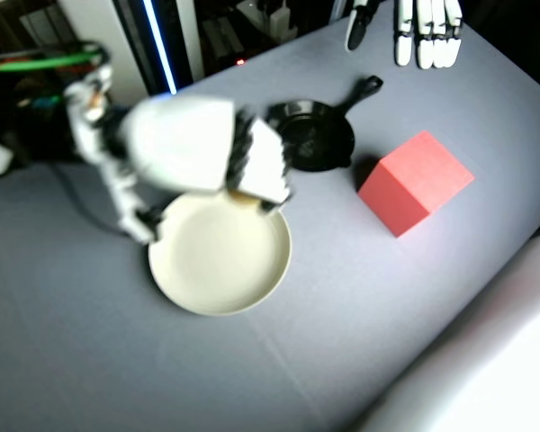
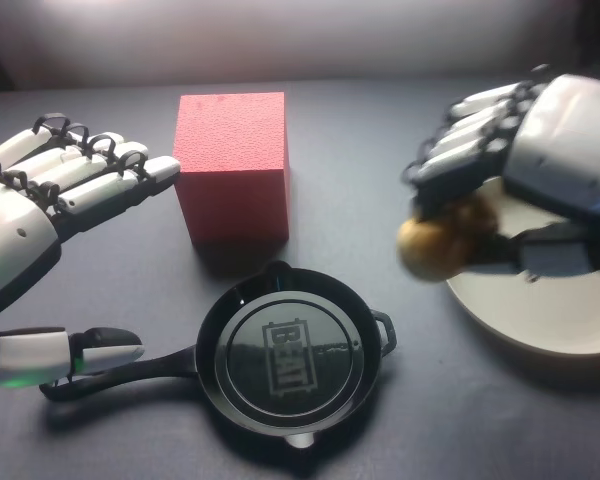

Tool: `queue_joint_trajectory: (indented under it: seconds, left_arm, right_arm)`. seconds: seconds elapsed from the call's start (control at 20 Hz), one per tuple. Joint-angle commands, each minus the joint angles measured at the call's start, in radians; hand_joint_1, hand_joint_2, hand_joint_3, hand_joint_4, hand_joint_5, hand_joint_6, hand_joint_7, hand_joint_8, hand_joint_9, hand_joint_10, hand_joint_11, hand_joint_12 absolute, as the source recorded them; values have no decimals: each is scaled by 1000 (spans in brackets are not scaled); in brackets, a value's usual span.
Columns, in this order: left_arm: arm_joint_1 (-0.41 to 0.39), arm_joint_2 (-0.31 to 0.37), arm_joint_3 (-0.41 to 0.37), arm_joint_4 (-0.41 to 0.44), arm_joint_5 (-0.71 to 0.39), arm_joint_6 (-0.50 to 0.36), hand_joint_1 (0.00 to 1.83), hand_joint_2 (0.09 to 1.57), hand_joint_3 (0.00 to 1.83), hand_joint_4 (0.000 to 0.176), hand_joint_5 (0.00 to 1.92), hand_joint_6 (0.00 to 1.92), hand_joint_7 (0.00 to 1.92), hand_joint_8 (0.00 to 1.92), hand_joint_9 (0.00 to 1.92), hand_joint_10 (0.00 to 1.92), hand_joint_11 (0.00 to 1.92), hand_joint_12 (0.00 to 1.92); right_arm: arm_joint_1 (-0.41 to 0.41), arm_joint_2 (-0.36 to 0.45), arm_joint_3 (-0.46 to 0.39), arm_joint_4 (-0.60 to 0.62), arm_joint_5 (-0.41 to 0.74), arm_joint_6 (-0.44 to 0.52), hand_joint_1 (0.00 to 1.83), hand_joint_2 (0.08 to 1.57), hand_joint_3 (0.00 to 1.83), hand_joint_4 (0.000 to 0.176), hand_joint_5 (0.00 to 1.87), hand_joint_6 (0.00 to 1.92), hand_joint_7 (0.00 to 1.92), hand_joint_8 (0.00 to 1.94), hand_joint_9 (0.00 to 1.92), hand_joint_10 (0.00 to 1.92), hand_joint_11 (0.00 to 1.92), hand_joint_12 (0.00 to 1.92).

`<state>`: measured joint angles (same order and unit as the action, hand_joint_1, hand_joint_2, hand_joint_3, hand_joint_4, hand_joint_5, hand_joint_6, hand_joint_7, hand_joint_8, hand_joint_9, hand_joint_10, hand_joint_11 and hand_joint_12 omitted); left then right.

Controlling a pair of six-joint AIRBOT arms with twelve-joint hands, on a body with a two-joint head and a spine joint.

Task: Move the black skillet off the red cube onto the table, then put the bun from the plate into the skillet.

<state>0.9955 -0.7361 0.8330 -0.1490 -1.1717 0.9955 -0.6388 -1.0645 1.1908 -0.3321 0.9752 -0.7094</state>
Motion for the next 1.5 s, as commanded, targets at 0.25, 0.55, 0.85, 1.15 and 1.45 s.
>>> queue_joint_trajectory:
  seconds: [0.25, 0.55, 0.85, 1.15, 1.45]
  left_arm:
    - [20, 24, -12, -40, -158, 22, 2, 1187, 27, 67, 108, 1, 120, 0, 141, 1, 0, 643]
    - [40, 39, -18, -66, -201, 38, 0, 1208, 8, 32, 154, 3, 180, 6, 179, 5, 0, 643]
    - [40, 38, -18, -66, -195, 39, 0, 1234, 8, 78, 148, 0, 178, 0, 150, 0, 0, 580]
    - [40, 35, -19, -67, -200, 39, 0, 1228, 3, 85, 161, 2, 192, 1, 178, 4, 0, 714]
    - [54, 38, -28, -80, -219, 39, 0, 1212, 0, 66, 175, 4, 197, 0, 195, 4, 0, 713]
  right_arm:
    - [79, -128, 47, -102, 40, 100, 1224, 1112, 2, 0, 944, 990, 1036, 975, 899, 916, 601, 1427]
    - [113, -224, 68, -190, -70, 100, 1253, 1123, 1, 0, 979, 816, 977, 1239, 840, 1404, 676, 1767]
    - [121, -257, 78, -210, -139, 61, 1082, 1116, 0, 0, 602, 635, 626, 1004, 493, 1067, 196, 1417]
    - [123, -260, 75, -199, -147, 55, 861, 1056, 0, 66, 447, 0, 458, 85, 352, 321, 0, 1200]
    - [105, -179, 42, -137, -109, 55, 835, 970, 0, 24, 150, 0, 194, 0, 230, 8, 0, 847]
